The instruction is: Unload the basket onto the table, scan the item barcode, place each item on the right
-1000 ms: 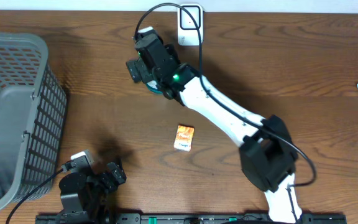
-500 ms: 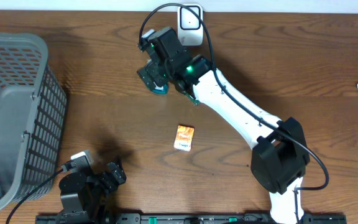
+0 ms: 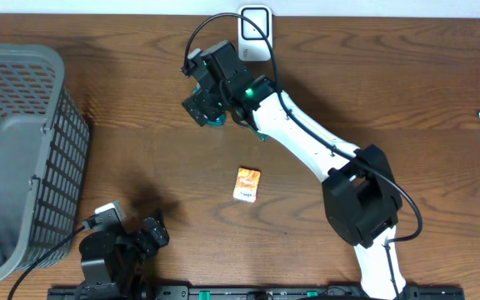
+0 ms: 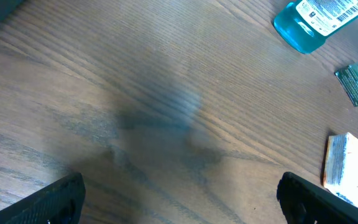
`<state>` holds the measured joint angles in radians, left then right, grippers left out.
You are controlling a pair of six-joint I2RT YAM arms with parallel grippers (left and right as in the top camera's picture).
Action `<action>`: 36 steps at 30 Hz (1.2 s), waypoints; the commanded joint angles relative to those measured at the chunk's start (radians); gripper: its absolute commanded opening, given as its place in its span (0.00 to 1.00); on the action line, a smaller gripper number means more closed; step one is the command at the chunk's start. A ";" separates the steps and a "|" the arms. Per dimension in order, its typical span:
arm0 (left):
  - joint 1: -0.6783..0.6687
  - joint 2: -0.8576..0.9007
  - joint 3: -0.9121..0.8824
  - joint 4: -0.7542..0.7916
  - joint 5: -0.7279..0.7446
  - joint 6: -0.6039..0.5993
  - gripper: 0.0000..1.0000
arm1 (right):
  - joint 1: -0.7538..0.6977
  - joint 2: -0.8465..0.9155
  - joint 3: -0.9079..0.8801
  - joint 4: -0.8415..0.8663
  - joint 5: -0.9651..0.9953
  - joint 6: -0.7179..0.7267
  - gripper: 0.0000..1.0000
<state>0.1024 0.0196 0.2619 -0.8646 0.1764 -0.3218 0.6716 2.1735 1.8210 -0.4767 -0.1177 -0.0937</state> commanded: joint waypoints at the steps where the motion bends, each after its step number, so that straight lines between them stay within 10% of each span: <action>1: -0.004 -0.003 -0.013 -0.033 -0.009 0.002 0.98 | 0.000 0.053 0.002 0.014 -0.019 -0.020 0.99; 7: -0.004 -0.003 -0.013 -0.033 -0.009 0.002 0.98 | -0.001 0.071 0.002 0.051 -0.016 -0.048 0.95; 15: -0.004 -0.003 -0.013 -0.033 -0.009 0.002 0.98 | -0.001 0.071 0.002 0.077 -0.016 -0.050 0.44; 20: -0.004 -0.003 -0.013 -0.033 -0.009 0.002 0.98 | -0.005 0.071 0.002 0.087 -0.016 -0.050 0.35; 23: -0.004 -0.003 -0.013 -0.033 -0.009 0.002 0.98 | -0.003 0.069 0.002 0.079 -0.016 -0.049 0.53; 26: -0.004 -0.003 -0.013 -0.033 -0.009 0.002 0.98 | -0.003 0.054 0.002 0.064 -0.015 -0.031 0.97; 36: -0.004 -0.003 -0.013 -0.033 -0.009 0.002 0.98 | -0.006 -0.148 0.002 -0.232 -0.012 -0.008 0.99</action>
<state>0.1024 0.0196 0.2619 -0.8646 0.1764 -0.3218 0.6708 2.1559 1.8145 -0.6712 -0.1272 -0.1127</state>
